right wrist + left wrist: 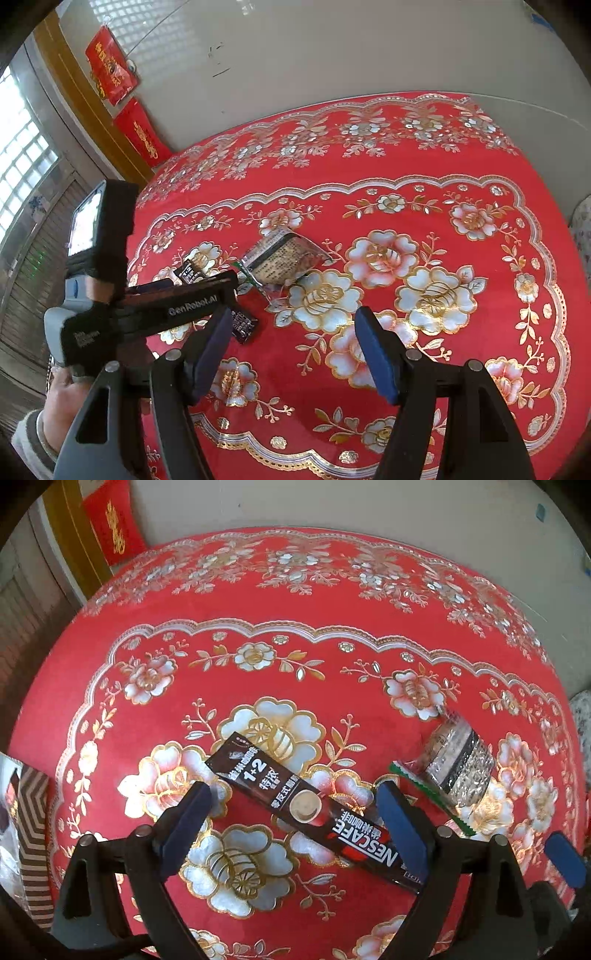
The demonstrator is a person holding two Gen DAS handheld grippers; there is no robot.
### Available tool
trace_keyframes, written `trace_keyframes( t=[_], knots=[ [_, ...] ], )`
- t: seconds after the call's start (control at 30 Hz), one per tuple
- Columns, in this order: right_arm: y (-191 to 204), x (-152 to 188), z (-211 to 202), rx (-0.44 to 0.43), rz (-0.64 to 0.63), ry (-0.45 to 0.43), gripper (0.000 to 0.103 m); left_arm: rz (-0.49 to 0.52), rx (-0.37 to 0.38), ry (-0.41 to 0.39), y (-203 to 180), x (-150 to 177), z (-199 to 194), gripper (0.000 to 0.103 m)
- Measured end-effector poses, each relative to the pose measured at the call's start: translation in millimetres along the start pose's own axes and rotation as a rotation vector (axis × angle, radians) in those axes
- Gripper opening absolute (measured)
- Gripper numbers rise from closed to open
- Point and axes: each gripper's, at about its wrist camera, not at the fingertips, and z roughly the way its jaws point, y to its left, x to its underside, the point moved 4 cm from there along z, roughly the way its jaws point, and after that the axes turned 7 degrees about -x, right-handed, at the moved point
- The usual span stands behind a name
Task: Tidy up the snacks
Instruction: 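Grasp the Nescafe coffee stick with the left gripper while the right gripper grasps the cracker pack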
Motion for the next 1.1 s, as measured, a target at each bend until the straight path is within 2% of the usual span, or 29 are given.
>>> trace_keyframes(
  t=[0.2,0.23,0.37,0.43,0.5,0.6,0.63,0.77,0.87,0.93,1.1],
  knots=[
    [10.3,-1.5,2.1,-0.007,-0.038,-0.001,0.07,0.154,0.049,0.025,23.7,31.7,-14.7,0.092],
    [13.5,-3.9,3.5,-0.011,-0.051,-0.008,0.07,0.151,0.044,0.025,31.5,35.6,-16.9,0.092],
    [27.0,-18.6,25.9,-0.009,-0.143,0.015,0.074,0.057,0.101,0.032,62.3,42.0,-26.4,0.092],
    [32.7,-23.5,41.1,0.022,-0.22,0.049,0.074,0.049,0.127,0.056,63.9,45.2,-26.1,0.092],
    [32.4,-25.7,53.1,0.072,-0.275,0.073,0.074,0.056,0.125,0.042,61.3,44.2,-27.0,0.092],
    [30.0,-26.3,60.3,0.066,-0.278,0.094,0.074,0.103,0.089,-0.009,56.5,36.1,-28.3,0.092],
    [29.9,-26.9,61.1,0.065,-0.275,0.093,0.077,0.125,0.089,-0.018,55.3,34.5,-27.8,0.092],
    [31.7,-28.3,65.5,0.042,-0.277,0.095,0.08,0.144,0.112,0.003,55.7,36.7,-20.9,0.092],
    [29.3,-28.1,65.3,0.041,-0.25,0.088,0.08,0.132,0.159,0.001,51.8,38.4,-23.6,0.092],
    [28.3,-25.4,62.4,0.031,-0.23,0.086,0.08,0.199,0.164,-0.039,41.0,33.7,-28.6,0.092],
    [20.8,-17.8,50.0,0.048,-0.231,0.089,0.08,0.504,0.169,-0.08,10.1,28.5,-25.4,0.092]
  ],
)
